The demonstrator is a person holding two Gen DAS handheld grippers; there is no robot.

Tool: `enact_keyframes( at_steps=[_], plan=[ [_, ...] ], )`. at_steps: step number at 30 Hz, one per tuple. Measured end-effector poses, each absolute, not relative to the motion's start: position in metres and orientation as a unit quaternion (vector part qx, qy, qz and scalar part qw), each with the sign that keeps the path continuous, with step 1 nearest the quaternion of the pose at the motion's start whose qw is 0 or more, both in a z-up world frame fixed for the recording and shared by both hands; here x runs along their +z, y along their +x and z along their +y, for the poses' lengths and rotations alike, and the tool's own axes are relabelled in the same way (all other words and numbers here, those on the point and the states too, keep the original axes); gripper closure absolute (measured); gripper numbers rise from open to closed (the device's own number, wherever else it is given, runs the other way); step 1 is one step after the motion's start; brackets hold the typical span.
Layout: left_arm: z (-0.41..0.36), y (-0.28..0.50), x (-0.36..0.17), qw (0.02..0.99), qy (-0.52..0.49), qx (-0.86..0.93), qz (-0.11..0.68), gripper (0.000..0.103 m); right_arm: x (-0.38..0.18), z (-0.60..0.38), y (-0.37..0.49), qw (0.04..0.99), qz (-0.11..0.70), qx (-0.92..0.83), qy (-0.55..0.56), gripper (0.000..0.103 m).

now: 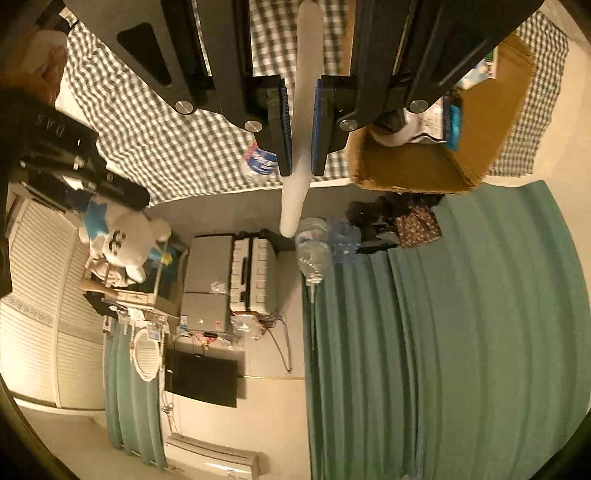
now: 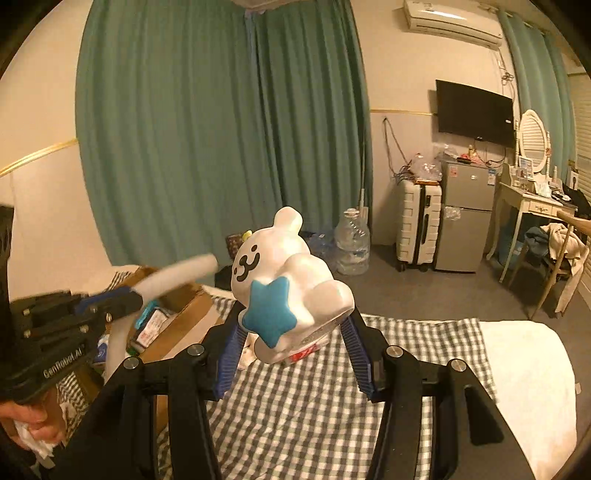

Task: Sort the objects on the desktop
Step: 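Lift the white strip and bear figure and carry them over the box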

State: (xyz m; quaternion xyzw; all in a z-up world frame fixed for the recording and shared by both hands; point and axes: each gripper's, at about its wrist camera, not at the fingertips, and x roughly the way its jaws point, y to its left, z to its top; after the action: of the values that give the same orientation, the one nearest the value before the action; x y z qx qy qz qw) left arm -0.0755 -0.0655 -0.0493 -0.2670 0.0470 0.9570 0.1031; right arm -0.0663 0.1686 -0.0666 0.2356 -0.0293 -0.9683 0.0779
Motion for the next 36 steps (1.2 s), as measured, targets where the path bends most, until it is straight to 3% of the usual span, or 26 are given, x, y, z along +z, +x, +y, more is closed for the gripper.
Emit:
enact_keyframes(
  at_steps=[22, 36],
  plan=[
    [-0.180, -0.082, -0.029, 0.001, -0.252, 0.967, 0.038, 0.093, -0.052, 0.053, -0.074, 0.174, -0.006, -0.956, 0.234, 0.052],
    [-0.234, -0.101, -0.052, -0.016, -0.292, 0.956, 0.006, 0.093, -0.067, -0.002, -0.101, 0.213, 0.004, -0.943, 0.257, 0.052]
  ],
)
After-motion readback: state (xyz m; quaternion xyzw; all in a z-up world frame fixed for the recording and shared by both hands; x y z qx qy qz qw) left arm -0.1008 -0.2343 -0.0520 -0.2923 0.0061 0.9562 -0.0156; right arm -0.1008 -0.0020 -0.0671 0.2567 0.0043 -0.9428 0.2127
